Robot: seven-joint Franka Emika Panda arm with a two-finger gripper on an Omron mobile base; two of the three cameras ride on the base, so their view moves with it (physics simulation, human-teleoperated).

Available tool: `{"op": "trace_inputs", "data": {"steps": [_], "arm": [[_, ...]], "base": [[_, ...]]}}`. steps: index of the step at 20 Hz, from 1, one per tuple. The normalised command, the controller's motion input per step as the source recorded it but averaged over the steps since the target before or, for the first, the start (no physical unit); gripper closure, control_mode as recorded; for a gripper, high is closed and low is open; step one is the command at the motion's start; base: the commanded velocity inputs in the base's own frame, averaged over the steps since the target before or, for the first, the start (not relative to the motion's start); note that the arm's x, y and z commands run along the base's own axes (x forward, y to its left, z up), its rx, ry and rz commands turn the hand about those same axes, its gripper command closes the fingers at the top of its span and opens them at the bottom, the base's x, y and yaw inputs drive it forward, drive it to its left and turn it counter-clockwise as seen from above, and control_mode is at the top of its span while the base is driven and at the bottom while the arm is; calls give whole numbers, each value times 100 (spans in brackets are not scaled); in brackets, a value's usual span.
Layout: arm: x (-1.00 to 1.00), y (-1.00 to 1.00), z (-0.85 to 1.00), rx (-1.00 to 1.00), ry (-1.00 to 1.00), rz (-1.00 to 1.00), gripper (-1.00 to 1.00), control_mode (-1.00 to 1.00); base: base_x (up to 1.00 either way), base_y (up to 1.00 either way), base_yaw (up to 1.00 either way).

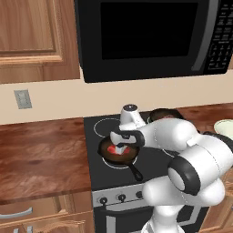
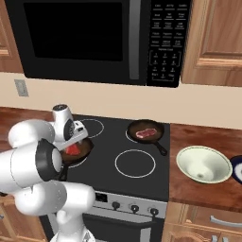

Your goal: Place one of the steaks on the plate and the other in the bowl. Then place the bowl in the fridge.

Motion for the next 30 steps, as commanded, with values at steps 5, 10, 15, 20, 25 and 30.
{"op": "trace_inputs", "data": {"steps": [5, 10, 15, 20, 25, 30], "arm": [[1, 0, -34, 0, 0, 0, -100, -100], [4, 0, -20, 0, 0, 0, -100, -100], [8, 0, -7, 0, 0, 2, -100, -100], [13, 0, -12, 0, 0, 1, -100, -100], [19, 0, -17, 0, 0, 0, -100, -100], [14, 0, -8, 0, 0, 1, -100, -100]], "base": [[0, 0, 0], [0, 0, 0], [0, 0, 0], [0, 0, 0], [0, 0, 0], [0, 0, 0]]}}
